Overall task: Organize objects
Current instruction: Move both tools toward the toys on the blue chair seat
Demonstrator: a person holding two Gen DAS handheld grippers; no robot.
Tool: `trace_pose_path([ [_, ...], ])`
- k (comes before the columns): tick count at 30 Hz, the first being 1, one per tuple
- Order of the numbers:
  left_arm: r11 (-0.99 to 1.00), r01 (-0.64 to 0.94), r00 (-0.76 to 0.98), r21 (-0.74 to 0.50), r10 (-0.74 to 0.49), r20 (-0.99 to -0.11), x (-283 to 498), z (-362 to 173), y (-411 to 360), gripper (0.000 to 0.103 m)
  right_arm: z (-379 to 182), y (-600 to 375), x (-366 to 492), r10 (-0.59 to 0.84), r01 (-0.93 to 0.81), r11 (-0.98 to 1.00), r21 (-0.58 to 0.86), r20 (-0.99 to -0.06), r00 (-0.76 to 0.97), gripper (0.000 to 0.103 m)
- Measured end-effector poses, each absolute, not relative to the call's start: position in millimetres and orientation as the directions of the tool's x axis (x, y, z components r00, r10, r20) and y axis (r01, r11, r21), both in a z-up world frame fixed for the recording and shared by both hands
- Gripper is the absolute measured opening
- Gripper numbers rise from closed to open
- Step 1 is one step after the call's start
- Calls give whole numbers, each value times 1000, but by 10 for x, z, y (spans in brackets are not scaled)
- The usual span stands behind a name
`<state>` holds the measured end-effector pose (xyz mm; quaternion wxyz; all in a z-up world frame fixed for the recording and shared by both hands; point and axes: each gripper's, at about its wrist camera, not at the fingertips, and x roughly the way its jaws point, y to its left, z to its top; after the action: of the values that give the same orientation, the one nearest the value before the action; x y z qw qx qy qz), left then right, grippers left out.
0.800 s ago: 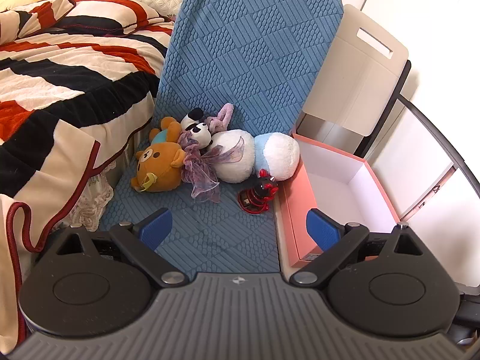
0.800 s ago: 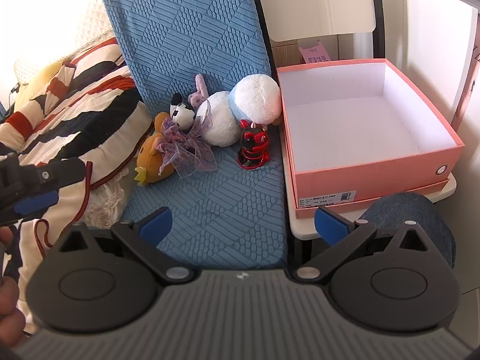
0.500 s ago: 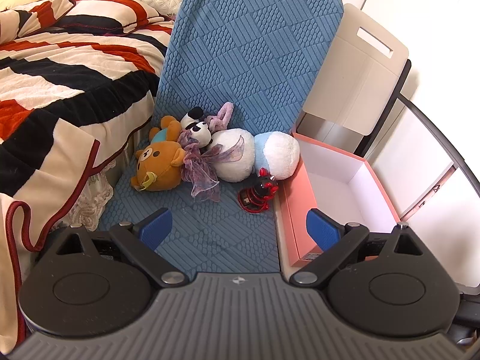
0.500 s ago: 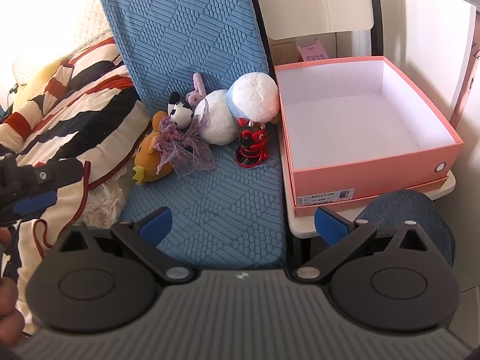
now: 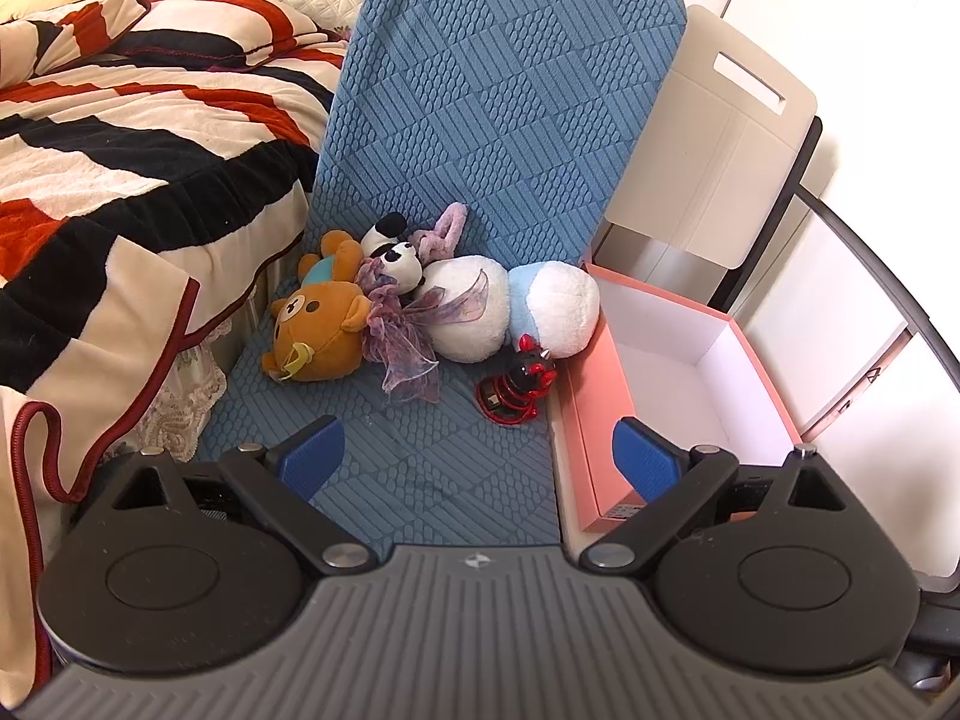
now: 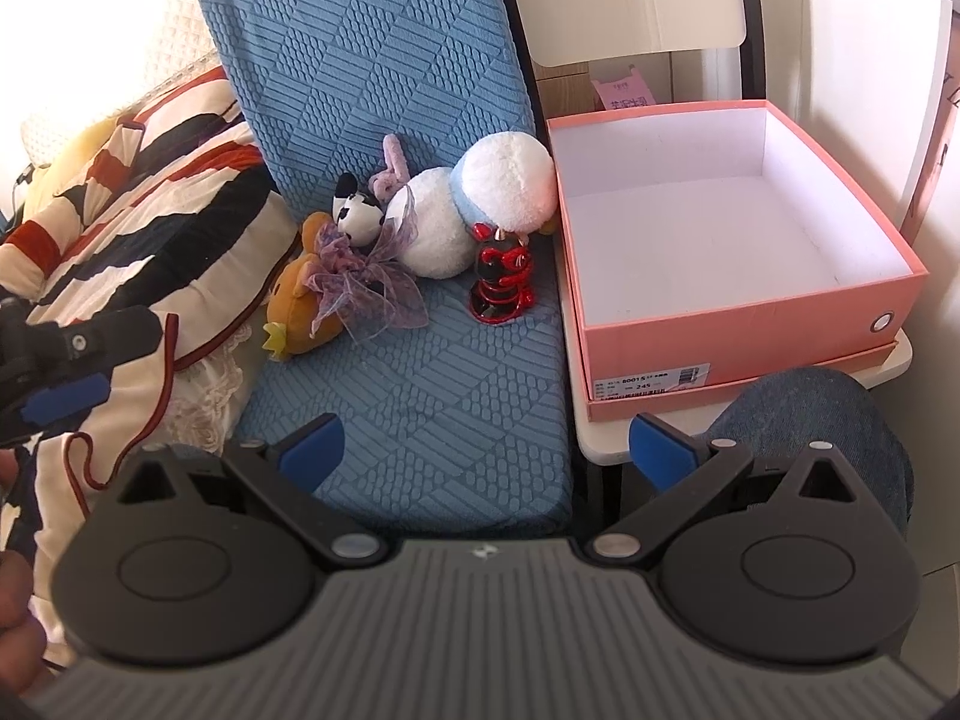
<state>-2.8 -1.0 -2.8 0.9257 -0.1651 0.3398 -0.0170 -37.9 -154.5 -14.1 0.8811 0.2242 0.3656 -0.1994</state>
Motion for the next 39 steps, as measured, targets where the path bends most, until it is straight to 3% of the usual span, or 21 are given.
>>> trace_pose_path([
  [28, 947, -84, 761, -310, -140, -633, -6, -75, -33, 98, -173, -1581, -378, -195, 526, 815, 242, -740, 643, 103],
  [39, 941, -142, 762, -307, -93, -640, 226, -355, 16, 98, -345, -1576, -225, -177, 476, 851, 221, -733, 657, 103],
])
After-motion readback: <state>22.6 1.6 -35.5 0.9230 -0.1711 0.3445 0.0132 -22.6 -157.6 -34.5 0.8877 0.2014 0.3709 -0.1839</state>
